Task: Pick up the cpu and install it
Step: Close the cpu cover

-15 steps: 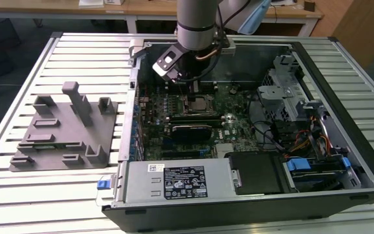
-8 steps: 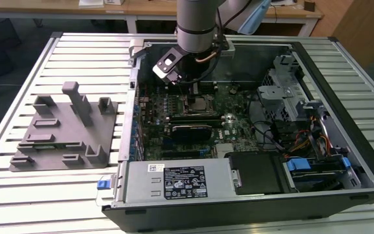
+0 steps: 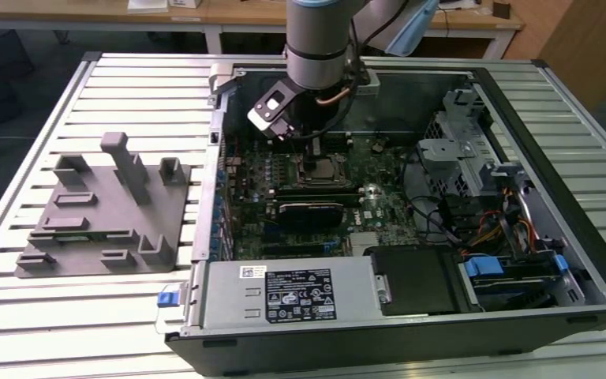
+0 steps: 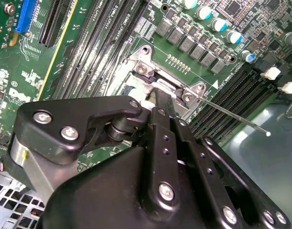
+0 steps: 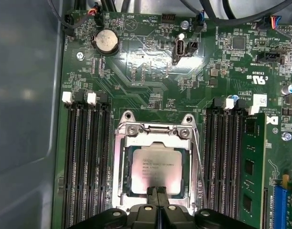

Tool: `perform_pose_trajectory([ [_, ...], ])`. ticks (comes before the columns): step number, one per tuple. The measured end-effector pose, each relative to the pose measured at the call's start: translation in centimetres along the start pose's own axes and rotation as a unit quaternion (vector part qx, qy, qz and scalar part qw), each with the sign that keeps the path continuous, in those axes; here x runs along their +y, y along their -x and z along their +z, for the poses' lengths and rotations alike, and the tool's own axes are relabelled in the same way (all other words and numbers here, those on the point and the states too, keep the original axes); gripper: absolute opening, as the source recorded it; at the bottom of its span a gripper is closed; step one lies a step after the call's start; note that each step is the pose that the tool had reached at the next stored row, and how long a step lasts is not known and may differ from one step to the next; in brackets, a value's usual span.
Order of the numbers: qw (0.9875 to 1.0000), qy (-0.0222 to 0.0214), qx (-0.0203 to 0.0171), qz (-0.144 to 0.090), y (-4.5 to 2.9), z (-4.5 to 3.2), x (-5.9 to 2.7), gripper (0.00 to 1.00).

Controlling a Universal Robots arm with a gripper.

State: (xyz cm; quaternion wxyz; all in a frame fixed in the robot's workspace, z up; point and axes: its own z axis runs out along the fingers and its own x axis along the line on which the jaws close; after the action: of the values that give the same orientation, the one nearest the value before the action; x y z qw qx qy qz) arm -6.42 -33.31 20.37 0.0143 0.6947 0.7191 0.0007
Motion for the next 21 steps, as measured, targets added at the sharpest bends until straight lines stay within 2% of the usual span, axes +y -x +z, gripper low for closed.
perform_pose_trajectory([
  [7,1.0000,-0.0011,0.0000,0.000,0.00,0.46,0.04,0.11],
  [11,1.0000,-0.0034,-0.0003,0.000,0.02,0.54,0.37,0.11],
  [16,1.0000,-0.0035,-0.0001,0.000,0.02,0.67,0.77,0.11],
  [18,1.0000,-0.0034,-0.0001,0.000,0.03,0.67,0.83,0.11],
  [21,1.0000,-0.0031,0.0007,0.000,0.01,0.24,0.88,0.11],
])
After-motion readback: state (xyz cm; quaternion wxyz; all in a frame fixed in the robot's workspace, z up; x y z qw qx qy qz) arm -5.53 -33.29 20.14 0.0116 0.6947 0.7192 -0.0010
